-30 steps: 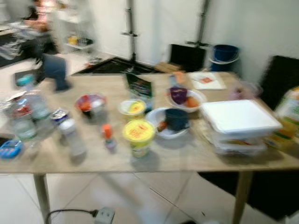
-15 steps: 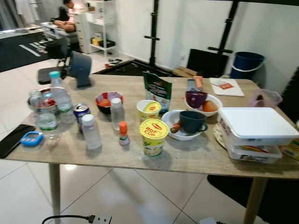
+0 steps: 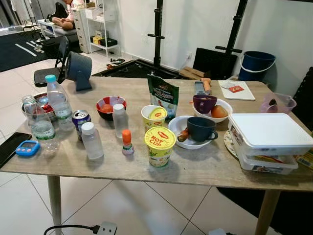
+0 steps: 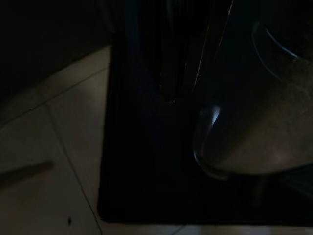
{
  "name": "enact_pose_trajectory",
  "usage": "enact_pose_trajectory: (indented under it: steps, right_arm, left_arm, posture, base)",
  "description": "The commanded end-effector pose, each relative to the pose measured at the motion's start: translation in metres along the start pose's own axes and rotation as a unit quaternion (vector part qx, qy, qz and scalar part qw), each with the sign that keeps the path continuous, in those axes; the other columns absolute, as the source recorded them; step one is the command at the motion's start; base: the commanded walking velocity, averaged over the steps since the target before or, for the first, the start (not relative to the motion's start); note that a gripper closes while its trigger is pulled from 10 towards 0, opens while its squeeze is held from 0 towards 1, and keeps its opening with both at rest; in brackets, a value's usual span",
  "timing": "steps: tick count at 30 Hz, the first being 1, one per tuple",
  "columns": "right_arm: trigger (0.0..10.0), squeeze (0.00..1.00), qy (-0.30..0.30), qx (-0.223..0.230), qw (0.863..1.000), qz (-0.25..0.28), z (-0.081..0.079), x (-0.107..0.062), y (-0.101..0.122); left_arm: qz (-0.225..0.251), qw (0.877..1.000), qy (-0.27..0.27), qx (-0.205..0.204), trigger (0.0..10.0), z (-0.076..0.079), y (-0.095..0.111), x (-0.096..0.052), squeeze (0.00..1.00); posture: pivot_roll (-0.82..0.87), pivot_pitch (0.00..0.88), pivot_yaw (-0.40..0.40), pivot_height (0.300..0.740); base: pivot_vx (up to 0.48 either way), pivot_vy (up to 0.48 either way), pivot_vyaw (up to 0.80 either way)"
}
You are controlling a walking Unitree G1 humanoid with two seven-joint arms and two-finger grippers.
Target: Restocking fridge
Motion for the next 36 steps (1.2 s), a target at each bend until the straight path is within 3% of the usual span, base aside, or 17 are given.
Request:
enact_pose_trajectory:
  steps: [1,11,25,26,28,29,36]
  right_arm:
    - [10.0,0.0,0.001,0.003,1.0,0.003,-0.001,0.0,0.002]
    - [10.0,0.0,0.002,0.007,1.0,0.005,-0.002,0.0,0.003]
    - [10.0,0.0,-0.024,-0.018,0.999,-0.018,0.002,0.0,-0.007]
    - [10.0,0.79,-0.025,-0.022,0.999,-0.02,0.002,0.0,-0.007]
    - [10.0,0.79,-0.026,-0.025,0.999,-0.021,0.002,0.0,-0.008]
    - [10.0,1.0,-0.028,-0.024,0.999,-0.021,0.003,0.0,-0.008]
    - [10.0,1.0,-0.033,-0.024,0.999,-0.021,0.004,-0.001,-0.008]
  left_arm:
    - [-0.012,1.0,0.001,0.002,10.0,0.0,-0.006,-0.001,0.0]
    - [-0.013,1.0,0.003,0.001,10.0,0.0,-0.008,-0.001,0.0]
    - [-0.021,1.0,0.012,0.006,10.0,-0.001,-0.009,-0.001,0.0]
    - [-0.02,1.0,0.01,0.003,10.0,-0.001,-0.009,-0.001,1.0]
    - [-0.02,1.0,0.009,-0.001,10.0,-0.001,-0.009,-0.001,1.0]
    - [-0.02,1.0,0.009,-0.004,10.0,-0.001,-0.009,-0.001,1.0]
    - [-0.019,1.0,0.013,-0.007,10.0,-0.002,-0.009,-0.001,1.0]
  posture:
    - [-0.03,0.011,0.0,0.74]
    - [-0.02,0.01,-0.001,0.74]
    - [-0.03,0.011,0.0,0.74]
    - [-0.03,0.011,0.002,0.74]
    - [-0.03,0.01,0.002,0.74]
    - [-0.03,0.011,0.002,0.74]
    - [-0.02,0.011,0.0,0.74]
  base:
    - [0.0,0.0,0.8]
    - [0.0,0.0,0.8]
    - [0.0,0.0,0.0]
    - [0.0,0.0,0.0]
    - [0.0,0.0,0.0]
    - [0.0,0.0,0.0]
    - [0.0,0.0,0.0]
Point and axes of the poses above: a point about 5 cm out from each wrist's last joint towards the gripper, its own x axis pointing out of the wrist towards the gripper, its own y axis along the axis of the wrist's last joint, z = x × y, the point moved 1 cm from there along x, pointing out of the wrist towards the gripper, and after that the axes turned 8 degrees about x, right-handed, at the moved point
